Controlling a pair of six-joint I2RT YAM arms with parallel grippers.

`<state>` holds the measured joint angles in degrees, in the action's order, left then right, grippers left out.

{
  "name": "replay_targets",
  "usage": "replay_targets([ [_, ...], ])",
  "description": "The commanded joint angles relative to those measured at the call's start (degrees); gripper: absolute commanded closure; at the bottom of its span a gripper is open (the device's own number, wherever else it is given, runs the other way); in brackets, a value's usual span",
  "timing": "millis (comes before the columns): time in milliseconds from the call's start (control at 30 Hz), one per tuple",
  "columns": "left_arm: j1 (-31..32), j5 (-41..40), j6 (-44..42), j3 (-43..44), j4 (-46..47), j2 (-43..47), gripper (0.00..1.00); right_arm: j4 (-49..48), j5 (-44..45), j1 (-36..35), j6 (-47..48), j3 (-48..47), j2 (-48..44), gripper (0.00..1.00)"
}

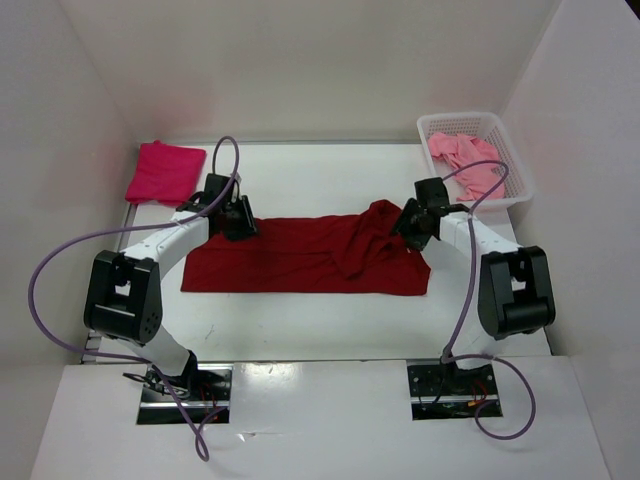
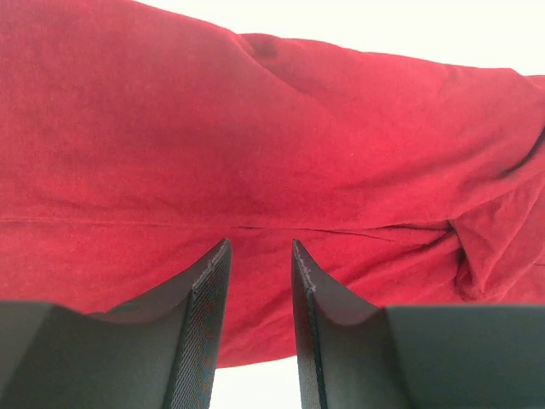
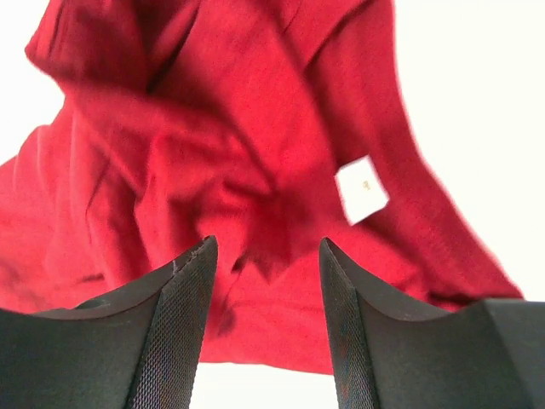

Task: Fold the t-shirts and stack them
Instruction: Fold the other side of the tshirt into a rectangle

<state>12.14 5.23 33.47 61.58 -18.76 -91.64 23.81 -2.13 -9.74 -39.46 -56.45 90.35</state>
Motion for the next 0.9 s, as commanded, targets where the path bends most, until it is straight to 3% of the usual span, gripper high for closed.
replay_targets([
  [0,-0.1,1.27,0.8,-0.15,2.06,1.2,0.58,-2.37,1.69,1.3,2.02,-3.5,2.46,0.43],
  [133,-0.1,1.27,1.33,-0.15,2.06,1.2,0.58,-2.9,-0.32,1.3,2.02,-4.55,5.19,0.43],
  [233,-0.1,1.27,1.33,-0.15,2.06,1.2,0.58,-2.9,-1.38,1.3,2.02,-4.55,5.81,0.51],
  [300,-0.1,1.27,1.33,-0.15,2.06,1.2,0.58,-2.9,-2.34,1.3,2.02,-4.55,6.33,0.51],
  [500,0.43,1.27,1.33,-0.15,2.59,0.67,0.58,-4.04,-6.13,1.3,2.02,-3.5,6.86,0.71],
  [567,0.43,1.27,1.85,-0.15,2.59,0.67,0.58,-4.04,-6.65,0.69,2.02,-3.5,6.86,0.71],
  [700,0.43,1.27,1.86,-0.15,3.11,0.67,0.58,-4.04,-7.18,0.68,2.02,-2.44,4.14,0.58],
  [800,0.43,1.27,1.86,-0.15,3.12,0.67,0.58,-4.04,-8.58,0.68,2.02,-1.74,3.43,0.58],
  [867,0.95,1.79,1.86,-0.15,3.12,0.14,0.58,-4.04,-8.59,0.68,2.02,-1.74,4.75,0.66],
])
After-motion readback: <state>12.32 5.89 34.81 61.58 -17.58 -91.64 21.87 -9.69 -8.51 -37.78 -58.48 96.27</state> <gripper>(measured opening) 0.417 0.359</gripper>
